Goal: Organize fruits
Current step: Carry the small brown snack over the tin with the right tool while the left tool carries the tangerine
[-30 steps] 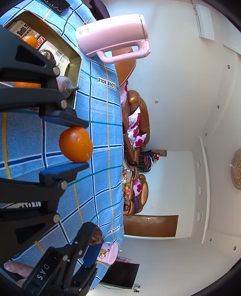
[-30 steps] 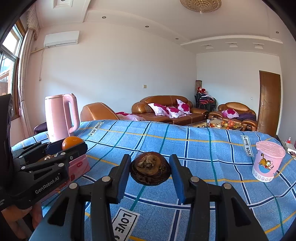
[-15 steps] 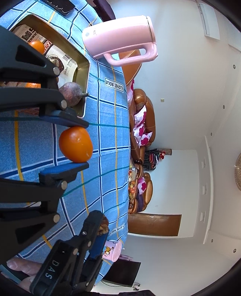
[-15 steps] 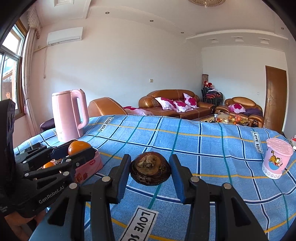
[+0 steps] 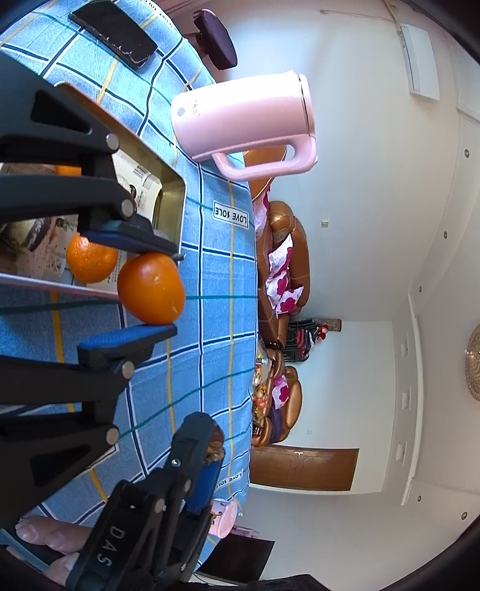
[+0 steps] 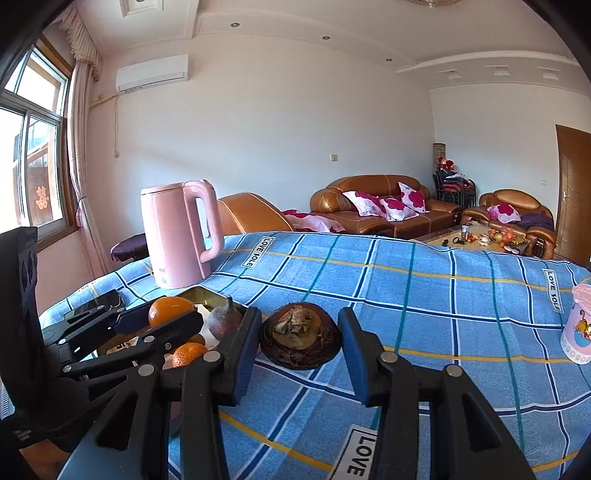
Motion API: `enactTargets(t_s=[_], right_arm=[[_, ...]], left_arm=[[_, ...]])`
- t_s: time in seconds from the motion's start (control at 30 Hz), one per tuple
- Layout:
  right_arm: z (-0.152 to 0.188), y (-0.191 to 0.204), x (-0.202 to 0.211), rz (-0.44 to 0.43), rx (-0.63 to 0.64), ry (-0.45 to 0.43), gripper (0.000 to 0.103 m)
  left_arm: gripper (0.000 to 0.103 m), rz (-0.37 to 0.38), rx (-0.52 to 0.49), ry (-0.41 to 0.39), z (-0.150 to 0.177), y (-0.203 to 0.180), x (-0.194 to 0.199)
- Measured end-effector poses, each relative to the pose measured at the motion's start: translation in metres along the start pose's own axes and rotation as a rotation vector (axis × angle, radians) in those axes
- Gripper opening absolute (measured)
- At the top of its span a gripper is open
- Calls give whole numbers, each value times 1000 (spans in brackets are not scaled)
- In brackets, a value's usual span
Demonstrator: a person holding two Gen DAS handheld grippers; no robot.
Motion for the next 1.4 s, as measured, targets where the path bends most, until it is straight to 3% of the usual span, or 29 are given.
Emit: enactTargets(t_s=[0.6,1.4], right_arm=[[-3,61,-14,-115,50,2,45],[-2,104,-32,-176,91,30,45]], left_arm=[[38,-99,28,17,9,56,16],[38,-185,62,40,22,106,23]])
Point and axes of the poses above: each gripper's, at about its wrist camera, not at the fingertips, and x roughly against the way its jaws point, y to its left, z to its underside, the point moved 8 cm from there along -x, roughly the way its jaws point, and after that the axes turned 2 degrees about -z, right-handed, at the moved point
